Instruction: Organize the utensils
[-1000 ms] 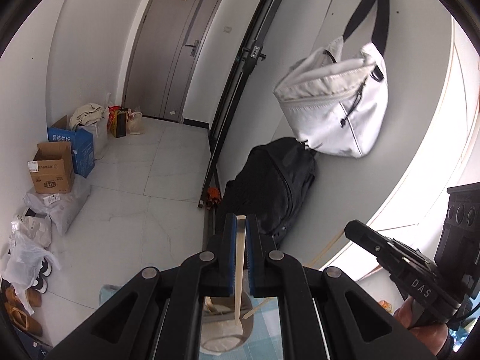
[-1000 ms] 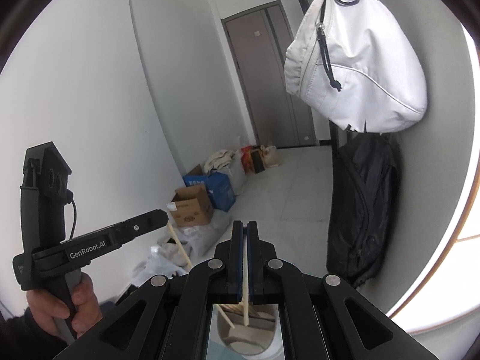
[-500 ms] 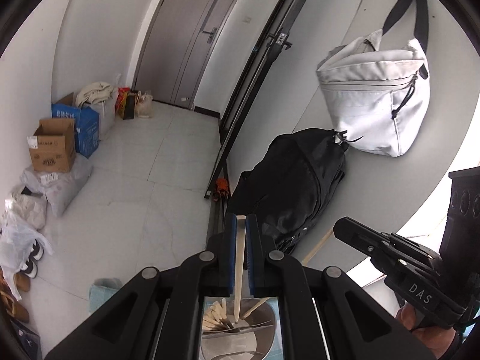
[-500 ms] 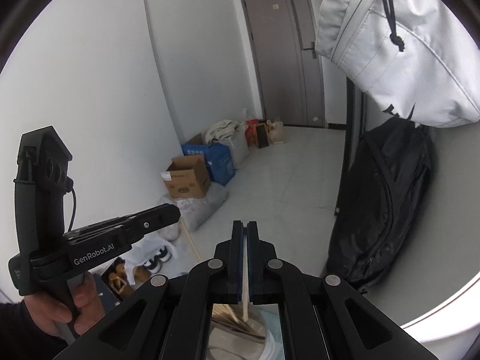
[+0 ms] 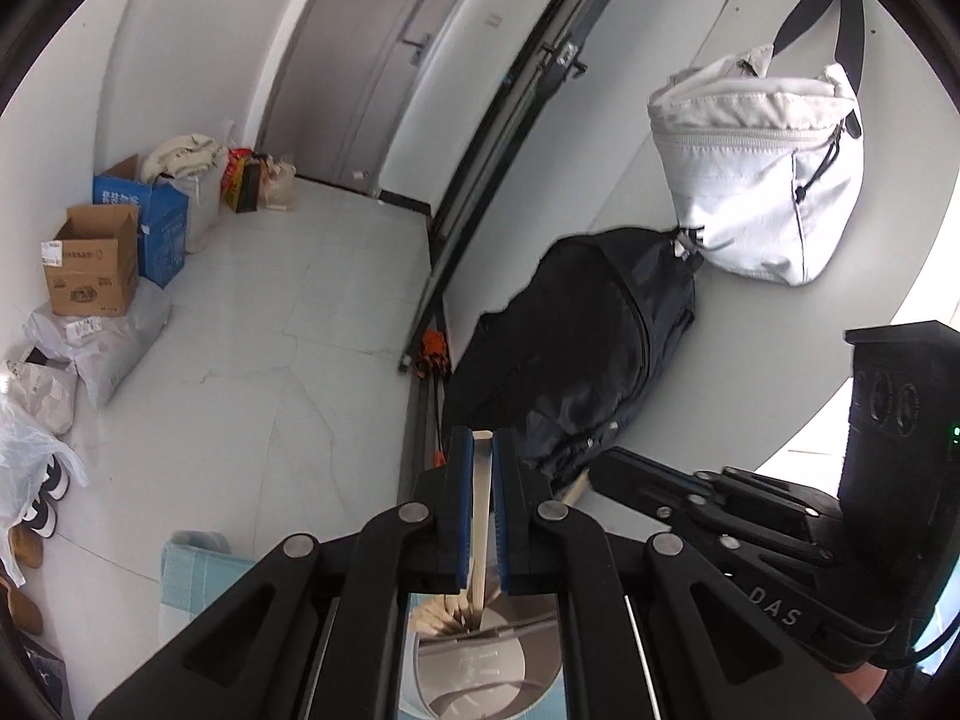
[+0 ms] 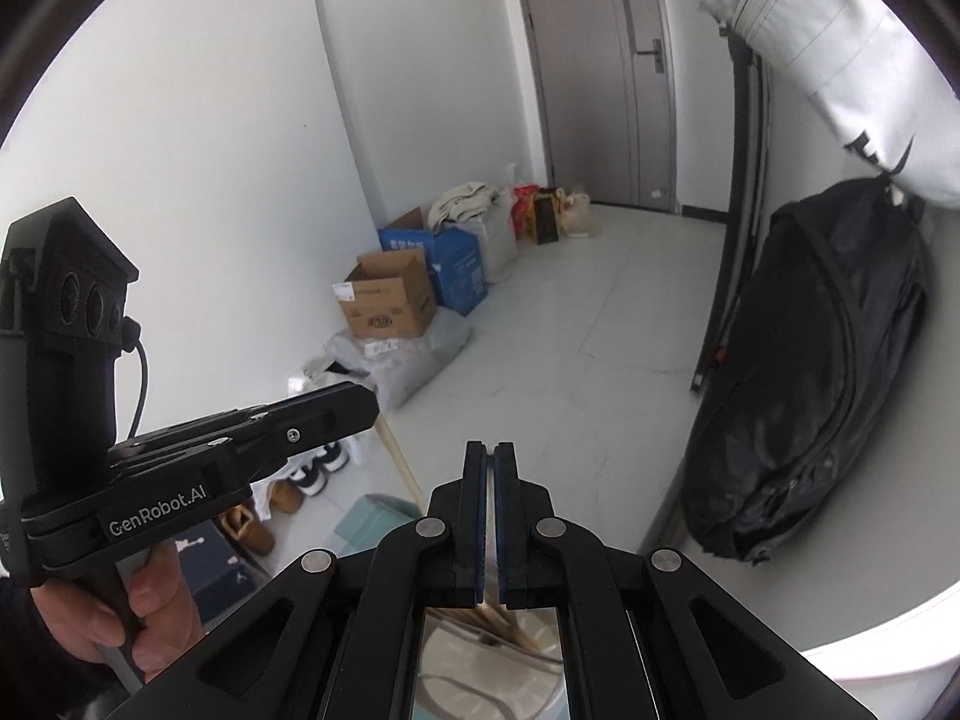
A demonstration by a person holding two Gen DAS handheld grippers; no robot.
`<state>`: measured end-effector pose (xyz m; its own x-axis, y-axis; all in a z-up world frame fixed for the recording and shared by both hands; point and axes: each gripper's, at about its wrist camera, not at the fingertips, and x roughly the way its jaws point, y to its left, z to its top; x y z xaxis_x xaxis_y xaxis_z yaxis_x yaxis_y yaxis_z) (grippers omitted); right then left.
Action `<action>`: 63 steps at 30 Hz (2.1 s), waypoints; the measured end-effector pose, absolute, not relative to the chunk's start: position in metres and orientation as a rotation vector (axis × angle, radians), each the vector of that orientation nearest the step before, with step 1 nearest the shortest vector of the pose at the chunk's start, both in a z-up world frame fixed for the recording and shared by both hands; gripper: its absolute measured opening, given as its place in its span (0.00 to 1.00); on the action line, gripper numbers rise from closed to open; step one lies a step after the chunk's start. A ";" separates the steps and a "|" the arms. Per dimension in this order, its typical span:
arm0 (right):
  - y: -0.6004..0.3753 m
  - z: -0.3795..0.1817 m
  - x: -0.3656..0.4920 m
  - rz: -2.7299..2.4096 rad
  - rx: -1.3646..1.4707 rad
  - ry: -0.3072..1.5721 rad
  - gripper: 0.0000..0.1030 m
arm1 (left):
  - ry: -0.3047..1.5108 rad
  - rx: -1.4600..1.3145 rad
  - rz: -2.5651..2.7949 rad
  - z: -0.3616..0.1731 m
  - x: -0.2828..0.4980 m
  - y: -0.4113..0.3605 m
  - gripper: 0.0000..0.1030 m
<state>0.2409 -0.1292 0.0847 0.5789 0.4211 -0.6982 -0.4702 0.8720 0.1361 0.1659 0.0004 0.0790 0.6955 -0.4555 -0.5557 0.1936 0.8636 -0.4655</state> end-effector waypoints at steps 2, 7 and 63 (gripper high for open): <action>-0.129 0.077 0.243 0.535 -0.035 0.825 0.03 | 0.749 -0.384 -0.402 0.075 0.167 -0.001 0.02; -0.143 0.064 0.242 0.531 0.096 0.871 0.18 | 0.842 -0.369 -0.425 0.068 0.170 0.001 0.13; -0.200 0.090 -0.013 0.394 0.060 0.315 1.00 | 0.436 -0.130 -0.129 0.099 -0.029 -0.010 0.98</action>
